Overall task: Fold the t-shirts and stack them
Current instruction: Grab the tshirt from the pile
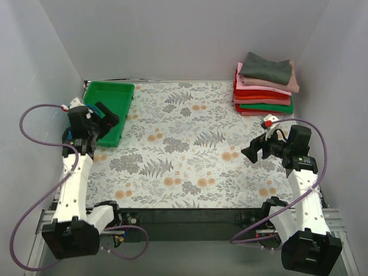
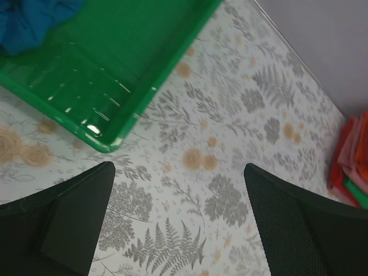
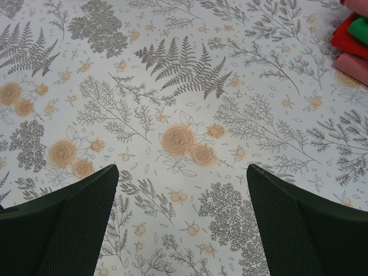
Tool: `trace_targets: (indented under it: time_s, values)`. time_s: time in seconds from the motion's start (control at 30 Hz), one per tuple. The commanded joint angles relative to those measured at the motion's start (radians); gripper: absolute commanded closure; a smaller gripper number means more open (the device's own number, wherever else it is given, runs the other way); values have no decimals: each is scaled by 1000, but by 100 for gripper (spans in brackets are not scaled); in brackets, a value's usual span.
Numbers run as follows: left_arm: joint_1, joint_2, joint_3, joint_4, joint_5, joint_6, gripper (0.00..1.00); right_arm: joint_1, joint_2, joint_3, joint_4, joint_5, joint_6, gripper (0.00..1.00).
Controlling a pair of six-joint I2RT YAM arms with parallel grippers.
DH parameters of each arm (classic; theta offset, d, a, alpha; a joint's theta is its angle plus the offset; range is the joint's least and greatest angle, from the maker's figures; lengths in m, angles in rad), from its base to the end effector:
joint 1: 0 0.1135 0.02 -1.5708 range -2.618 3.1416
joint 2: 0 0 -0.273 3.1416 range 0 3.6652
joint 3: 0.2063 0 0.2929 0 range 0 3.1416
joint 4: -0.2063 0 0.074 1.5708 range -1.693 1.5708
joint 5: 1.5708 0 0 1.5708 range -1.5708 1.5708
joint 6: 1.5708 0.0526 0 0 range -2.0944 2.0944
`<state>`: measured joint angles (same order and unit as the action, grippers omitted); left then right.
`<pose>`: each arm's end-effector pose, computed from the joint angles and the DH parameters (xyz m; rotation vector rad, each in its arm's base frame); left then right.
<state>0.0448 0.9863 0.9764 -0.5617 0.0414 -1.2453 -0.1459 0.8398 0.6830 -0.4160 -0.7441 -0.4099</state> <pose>0.2629 0.0096 0.3299 -1.3240 1.8017 -0.7274 0.2278 0.0025 0.2702 -0.6726 1.8922 0.4434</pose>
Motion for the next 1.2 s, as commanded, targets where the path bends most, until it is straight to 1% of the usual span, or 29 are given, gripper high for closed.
trace_targets:
  time_s: [0.0, 0.07, 0.1, 0.13, 0.2, 0.23, 0.3, 0.33, 0.37, 0.4, 0.43, 0.5, 0.57, 0.6, 0.73, 0.87, 0.9, 0.97, 1.03, 1.07, 1.13, 1.17]
  values:
    - [157, 147, 66, 42, 87, -57, 5, -3, -13, -11, 65, -123, -29, 2]
    - [159, 218, 105, 33, -24, -97, 6, -4, -18, -42, 92, -149, -26, 2]
    - [161, 247, 137, 32, -138, -111, 6, -4, -25, -54, 100, -155, -24, 2]
    - [159, 315, 162, 36, -170, -111, 10, -6, -28, -63, 106, -162, -24, 2]
    - [161, 380, 223, 45, -245, -100, 10, -6, -28, -79, 115, -166, -27, 2]
    - [161, 438, 240, 55, -270, -91, 12, -7, -28, -79, 115, -169, -27, 2]
    - [161, 495, 269, 71, -322, -88, 16, -6, -27, -82, 115, -175, -27, 2]
    - [161, 520, 290, 86, -387, -86, 20, -7, -25, -82, 115, -178, -30, 2]
    - [161, 575, 303, 94, -418, -85, 29, -6, -25, -82, 115, -178, -30, 2]
    - [161, 603, 317, 95, -470, -106, 32, -6, -28, -82, 114, -175, -32, 2]
    - [162, 633, 353, 85, -521, -111, 33, -7, -30, -80, 115, -172, -29, 2]
    - [161, 708, 376, 85, -587, -124, 33, -7, -36, -79, 112, -163, -27, 2]
    - [164, 755, 407, 86, -642, -121, 33, -7, -38, -76, 108, -159, -27, 2]
    - [167, 803, 419, 85, -652, -124, 32, -6, -36, -74, 106, -159, -27, 2]
    - [175, 897, 449, 146, -646, -79, 32, -7, -30, -69, 95, -162, -29, 2]
    - [181, 995, 510, 160, -640, -49, 34, -7, -27, -68, 88, -164, -35, 2]
    - [181, 1011, 528, 161, -638, -43, 36, -7, -24, -68, 86, -164, -36, 2]
    - [182, 1037, 539, 172, -632, -26, 51, -7, -22, -66, 85, -167, -38, 2]
    - [181, 1040, 545, 183, -612, -14, 62, -6, -21, -66, 83, -169, -40, 2]
    - [181, 1036, 547, 190, -600, 0, 74, -6, -18, -65, 80, -169, -41, 2]
    - [181, 1020, 545, 204, -568, 13, 87, -6, -15, -65, 80, -169, -43, 2]
    - [181, 999, 547, 207, -552, 18, 100, -7, -16, -65, 80, -170, -43, 2]
